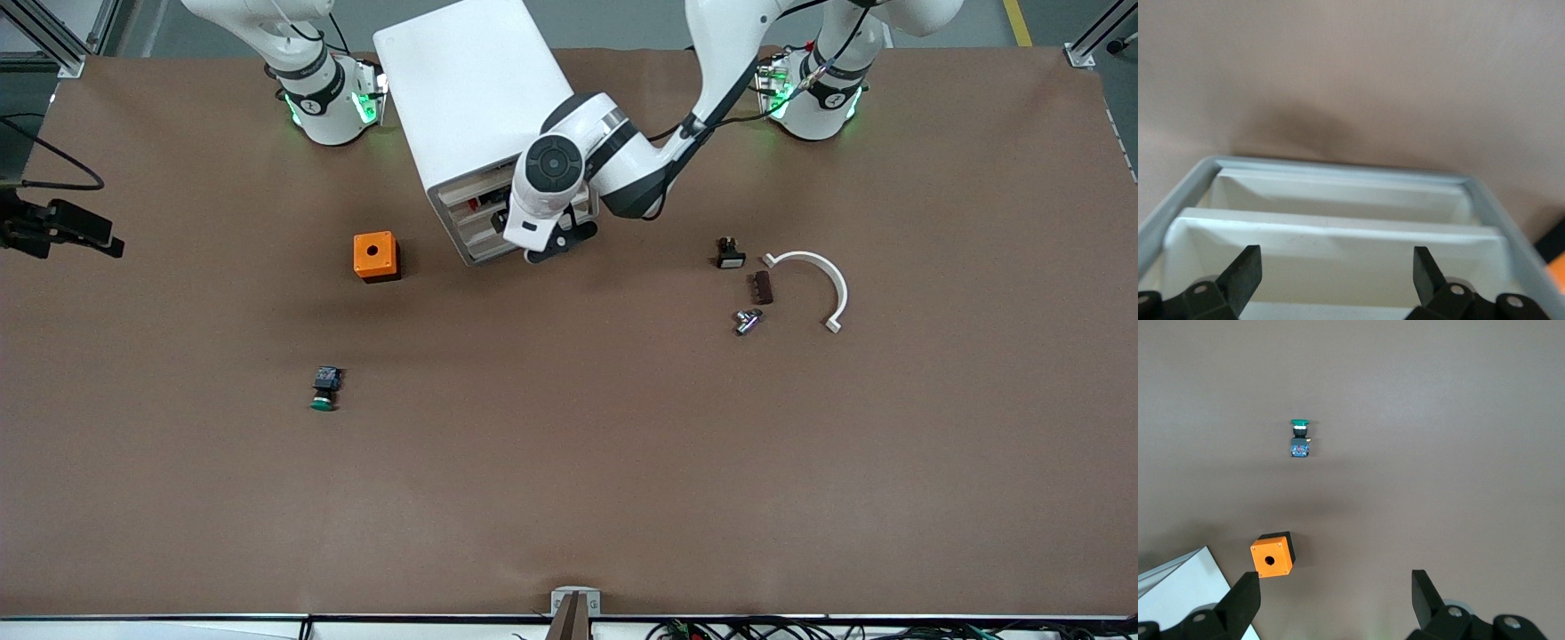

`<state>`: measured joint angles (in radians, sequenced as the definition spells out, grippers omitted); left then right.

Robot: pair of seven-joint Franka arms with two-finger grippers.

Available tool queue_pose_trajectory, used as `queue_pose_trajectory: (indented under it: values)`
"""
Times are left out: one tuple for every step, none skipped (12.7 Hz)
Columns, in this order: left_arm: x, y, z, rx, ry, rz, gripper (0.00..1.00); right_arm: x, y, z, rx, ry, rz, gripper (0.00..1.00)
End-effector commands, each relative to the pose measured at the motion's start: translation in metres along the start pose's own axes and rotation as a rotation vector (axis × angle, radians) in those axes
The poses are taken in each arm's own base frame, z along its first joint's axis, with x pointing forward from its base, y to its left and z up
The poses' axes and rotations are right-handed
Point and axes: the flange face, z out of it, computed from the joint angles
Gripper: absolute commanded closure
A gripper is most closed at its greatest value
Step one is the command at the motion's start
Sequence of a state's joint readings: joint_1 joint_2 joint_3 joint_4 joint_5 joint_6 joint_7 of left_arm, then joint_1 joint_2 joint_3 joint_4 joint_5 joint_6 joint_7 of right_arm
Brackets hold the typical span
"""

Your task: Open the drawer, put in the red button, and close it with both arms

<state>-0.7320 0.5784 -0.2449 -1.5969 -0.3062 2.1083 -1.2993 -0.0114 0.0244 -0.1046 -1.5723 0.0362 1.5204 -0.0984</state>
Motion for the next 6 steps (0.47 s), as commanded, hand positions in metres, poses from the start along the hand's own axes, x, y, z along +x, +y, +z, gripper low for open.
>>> queue_pose_trajectory:
  values:
    - [0.057, -0.024, -0.080, -0.042, 0.026, -0.089, 0.00, -0.017, -0.001, 0.003, -0.008, 0.020, -0.011, 0.00]
    - [0.090, -0.035, -0.106, -0.047, 0.048, -0.123, 0.00, -0.022, -0.001, 0.004, -0.007, 0.037, -0.016, 0.00]
    - [0.113, -0.047, -0.131, -0.029, 0.097, -0.136, 0.00, -0.028, -0.001, 0.003, -0.006, 0.054, -0.017, 0.00]
    - [0.131, -0.063, -0.149, 0.020, 0.160, -0.125, 0.00, -0.030, -0.001, 0.002, -0.007, 0.057, -0.034, 0.00]
    - [0.145, -0.078, -0.170, 0.046, 0.222, -0.123, 0.00, -0.031, 0.000, 0.001, -0.007, 0.058, -0.053, 0.00]
    - [0.158, -0.092, -0.189, 0.060, 0.256, -0.138, 0.00, -0.034, 0.002, -0.002, -0.007, 0.065, -0.058, 0.00]
